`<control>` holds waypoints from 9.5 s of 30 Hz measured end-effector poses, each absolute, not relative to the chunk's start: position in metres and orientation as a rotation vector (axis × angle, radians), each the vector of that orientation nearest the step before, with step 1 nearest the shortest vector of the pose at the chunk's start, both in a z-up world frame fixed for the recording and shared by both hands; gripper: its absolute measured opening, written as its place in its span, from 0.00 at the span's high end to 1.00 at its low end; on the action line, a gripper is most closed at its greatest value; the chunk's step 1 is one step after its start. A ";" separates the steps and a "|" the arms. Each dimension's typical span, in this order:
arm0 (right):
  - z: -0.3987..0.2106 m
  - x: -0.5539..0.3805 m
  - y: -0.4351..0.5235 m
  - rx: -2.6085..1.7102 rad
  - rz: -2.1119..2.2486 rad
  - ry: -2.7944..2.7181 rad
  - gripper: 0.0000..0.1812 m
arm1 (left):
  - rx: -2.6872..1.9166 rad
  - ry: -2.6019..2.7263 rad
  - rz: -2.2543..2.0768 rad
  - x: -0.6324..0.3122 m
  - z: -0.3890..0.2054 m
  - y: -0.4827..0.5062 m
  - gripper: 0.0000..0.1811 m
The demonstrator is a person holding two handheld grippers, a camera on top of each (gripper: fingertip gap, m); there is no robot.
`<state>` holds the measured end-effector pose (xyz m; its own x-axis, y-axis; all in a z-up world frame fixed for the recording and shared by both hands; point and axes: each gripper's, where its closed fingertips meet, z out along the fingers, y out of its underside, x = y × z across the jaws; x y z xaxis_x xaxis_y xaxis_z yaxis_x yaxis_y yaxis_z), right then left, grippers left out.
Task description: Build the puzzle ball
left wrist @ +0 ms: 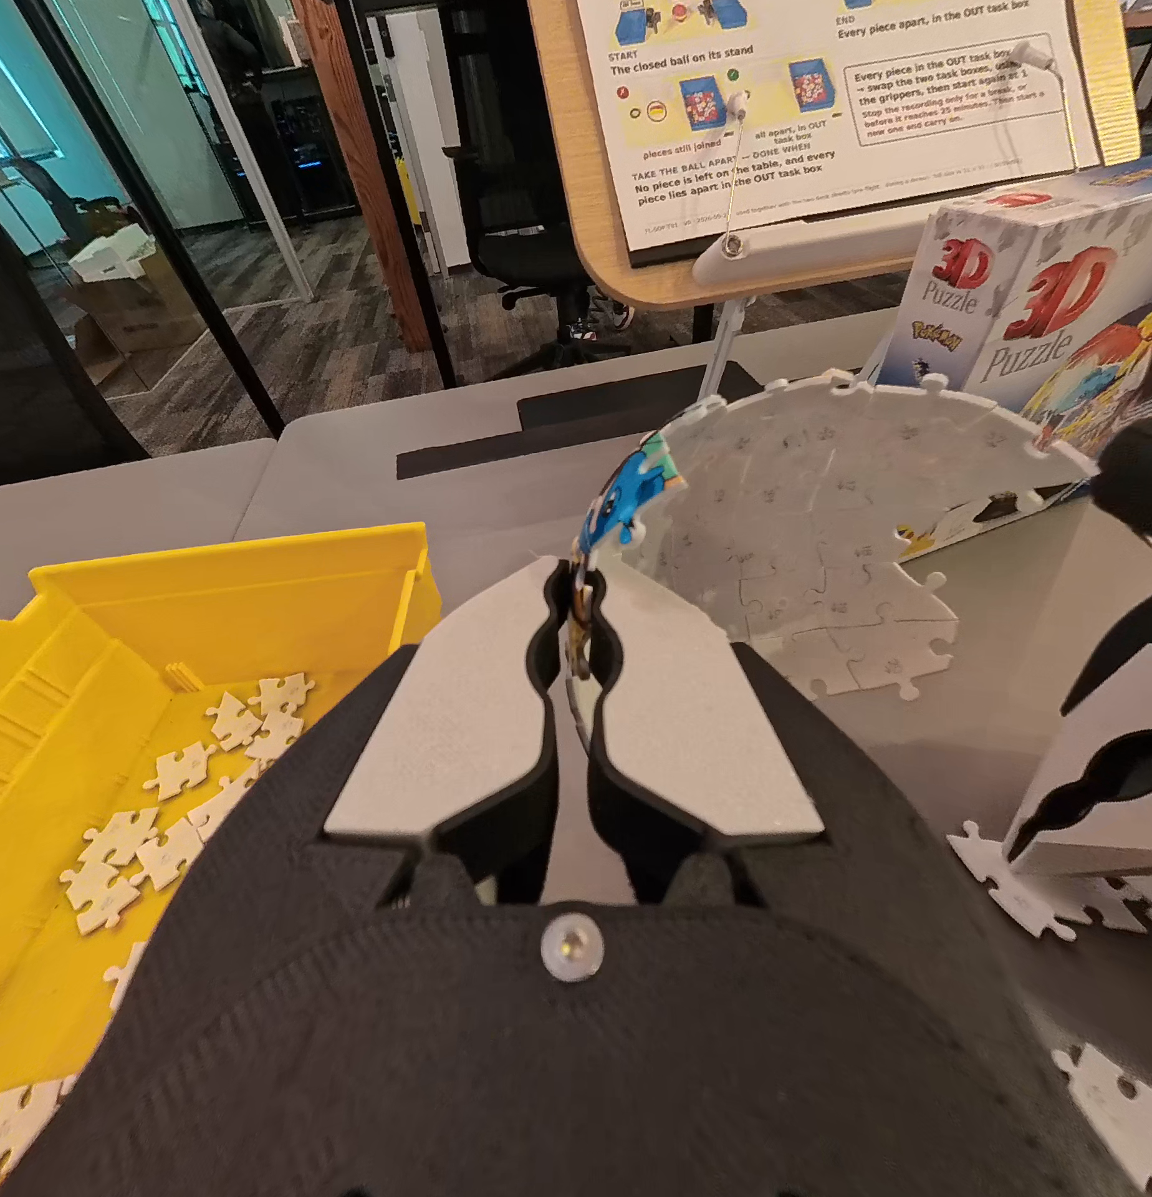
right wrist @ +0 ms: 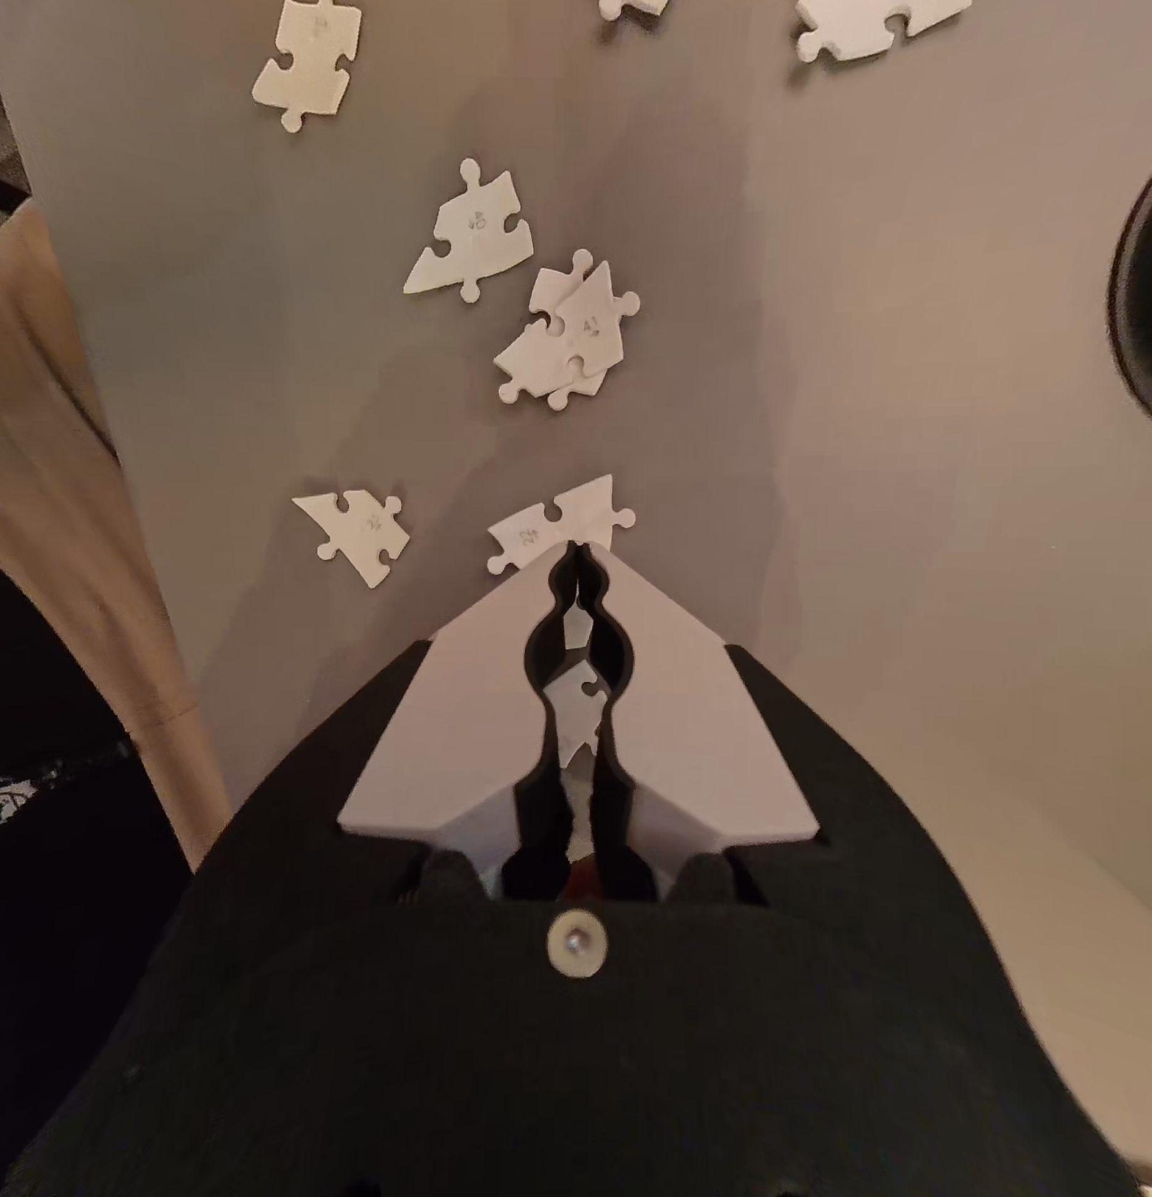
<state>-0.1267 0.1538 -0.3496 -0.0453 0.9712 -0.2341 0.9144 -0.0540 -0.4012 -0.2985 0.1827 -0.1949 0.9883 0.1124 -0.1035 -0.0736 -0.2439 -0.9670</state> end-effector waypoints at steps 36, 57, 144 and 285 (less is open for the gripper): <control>-0.339 -0.134 0.164 -1.929 0.551 -1.959 1.00 | -1.813 -0.011 0.193 -0.297 -0.199 0.183 0.98; -0.345 -0.130 0.160 -1.938 0.526 -1.877 1.00 | -1.816 -0.013 0.183 -0.296 -0.200 0.183 0.98; -0.330 -0.112 0.173 -2.048 0.794 -1.587 0.96 | -1.883 0.134 0.165 -0.244 -0.246 0.203 0.98; -0.341 -0.113 0.141 -1.931 0.695 -1.863 0.98 | -1.932 0.220 0.282 -0.230 -0.260 0.199 0.98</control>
<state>-0.1135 0.1408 -0.3412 0.0052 0.9955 -0.0945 0.8141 -0.0591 -0.5778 -0.2299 0.1988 -0.2602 0.9541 -0.0199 -0.2987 -0.2850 -0.3662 -0.8858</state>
